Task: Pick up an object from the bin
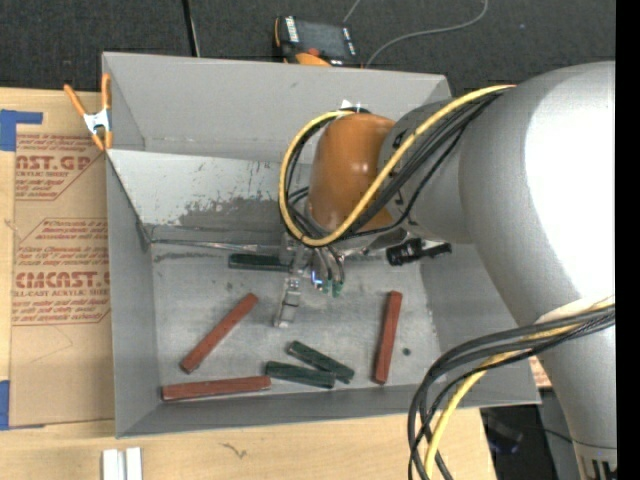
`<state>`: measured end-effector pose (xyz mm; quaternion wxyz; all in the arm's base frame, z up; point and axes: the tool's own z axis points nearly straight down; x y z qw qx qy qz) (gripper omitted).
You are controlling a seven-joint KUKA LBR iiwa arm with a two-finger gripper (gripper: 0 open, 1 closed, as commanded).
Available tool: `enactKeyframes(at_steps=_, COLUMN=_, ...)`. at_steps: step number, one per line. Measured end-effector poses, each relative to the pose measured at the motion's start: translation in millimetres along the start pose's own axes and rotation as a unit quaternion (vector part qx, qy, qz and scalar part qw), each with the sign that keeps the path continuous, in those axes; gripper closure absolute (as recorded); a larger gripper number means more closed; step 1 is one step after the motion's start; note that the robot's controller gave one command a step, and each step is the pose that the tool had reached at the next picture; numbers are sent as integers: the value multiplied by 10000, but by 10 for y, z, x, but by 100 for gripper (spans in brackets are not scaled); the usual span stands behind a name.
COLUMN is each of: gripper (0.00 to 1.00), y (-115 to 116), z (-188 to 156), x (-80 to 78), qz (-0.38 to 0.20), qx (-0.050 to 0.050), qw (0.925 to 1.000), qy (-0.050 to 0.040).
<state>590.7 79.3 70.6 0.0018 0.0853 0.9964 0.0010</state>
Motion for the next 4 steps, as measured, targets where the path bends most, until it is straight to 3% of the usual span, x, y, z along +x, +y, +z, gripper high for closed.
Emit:
enactKeyframes(at_steps=1, gripper=0, y=693, z=0, x=119, qz=-746, qx=-6, qw=9972, qy=-5)
enactKeyframes(at_steps=2, gripper=0, y=1029, z=12, x=847, qz=-1702, qx=0, qw=9854, qy=30)
enactKeyframes(at_steps=3, gripper=100, y=1018, z=5, x=829, qz=-1689, qx=0, qw=9856, qy=16)
enactKeyframes(at_steps=4, gripper=100, y=1194, z=-1805, x=803, qz=-1736, qx=-14, qw=9848, qy=-34)
